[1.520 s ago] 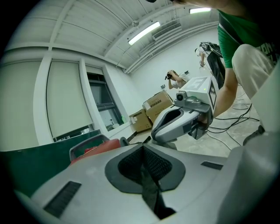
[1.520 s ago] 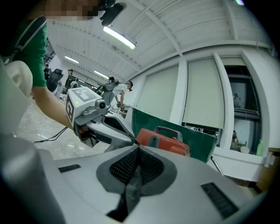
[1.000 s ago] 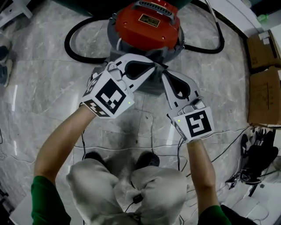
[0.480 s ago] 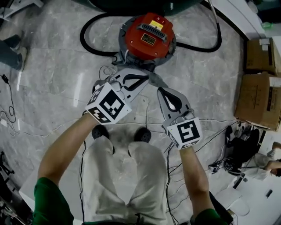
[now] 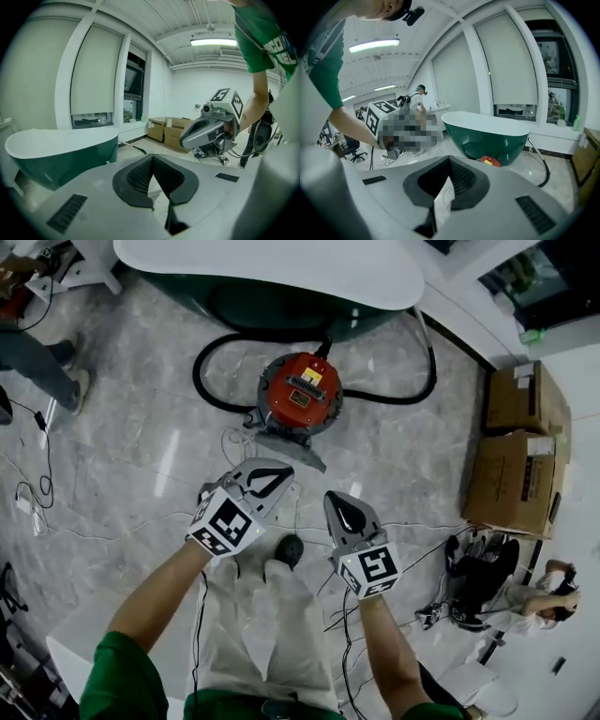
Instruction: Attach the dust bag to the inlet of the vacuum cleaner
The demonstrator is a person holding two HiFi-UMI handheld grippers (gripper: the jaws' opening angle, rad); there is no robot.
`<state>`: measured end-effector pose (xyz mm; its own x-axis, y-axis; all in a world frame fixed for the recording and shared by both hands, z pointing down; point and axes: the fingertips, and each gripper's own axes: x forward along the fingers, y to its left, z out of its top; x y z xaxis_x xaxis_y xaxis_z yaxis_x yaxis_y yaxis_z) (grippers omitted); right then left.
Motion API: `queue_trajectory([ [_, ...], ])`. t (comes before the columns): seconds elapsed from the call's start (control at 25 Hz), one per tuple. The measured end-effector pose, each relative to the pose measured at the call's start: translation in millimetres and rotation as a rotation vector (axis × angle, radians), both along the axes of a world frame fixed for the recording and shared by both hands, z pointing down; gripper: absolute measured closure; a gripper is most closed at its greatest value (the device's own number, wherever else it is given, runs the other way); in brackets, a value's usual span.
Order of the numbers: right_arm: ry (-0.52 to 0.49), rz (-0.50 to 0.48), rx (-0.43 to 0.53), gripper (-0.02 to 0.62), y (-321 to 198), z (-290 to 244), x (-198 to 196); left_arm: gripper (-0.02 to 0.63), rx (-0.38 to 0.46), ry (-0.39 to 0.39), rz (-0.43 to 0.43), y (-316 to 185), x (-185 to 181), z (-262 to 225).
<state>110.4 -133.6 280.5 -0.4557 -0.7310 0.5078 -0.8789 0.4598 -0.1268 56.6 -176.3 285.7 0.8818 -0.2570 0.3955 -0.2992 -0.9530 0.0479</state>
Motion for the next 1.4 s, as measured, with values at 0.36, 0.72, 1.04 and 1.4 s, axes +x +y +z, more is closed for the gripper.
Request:
queue_trajectory([
  [0.36,-0.018,0.046,0.035,0.587,20.7,-145.0,-17.8,0.602,-0.057,0.079,-0.11,30.2,-19.9,-141.8],
  [0.72,-0.007,0.052,0.125,0.587,43.2,-254.0,-23.9,0.603,-0.01,0.162,-0.169,55.1,-27.2,-253.7],
  [1.04,-0.035,0.082,0.162,0.586,58.9,-294.4,-35.0,0.601,-0.008,0.263,-0.21,65.4,-40.9,-301.9],
  [1.4,-0.077,0.1,0.209,0.587,62.9,-318.7,-39.9,0.602,0.026,0.285,-0.241,79.9,-58.5,-327.3],
])
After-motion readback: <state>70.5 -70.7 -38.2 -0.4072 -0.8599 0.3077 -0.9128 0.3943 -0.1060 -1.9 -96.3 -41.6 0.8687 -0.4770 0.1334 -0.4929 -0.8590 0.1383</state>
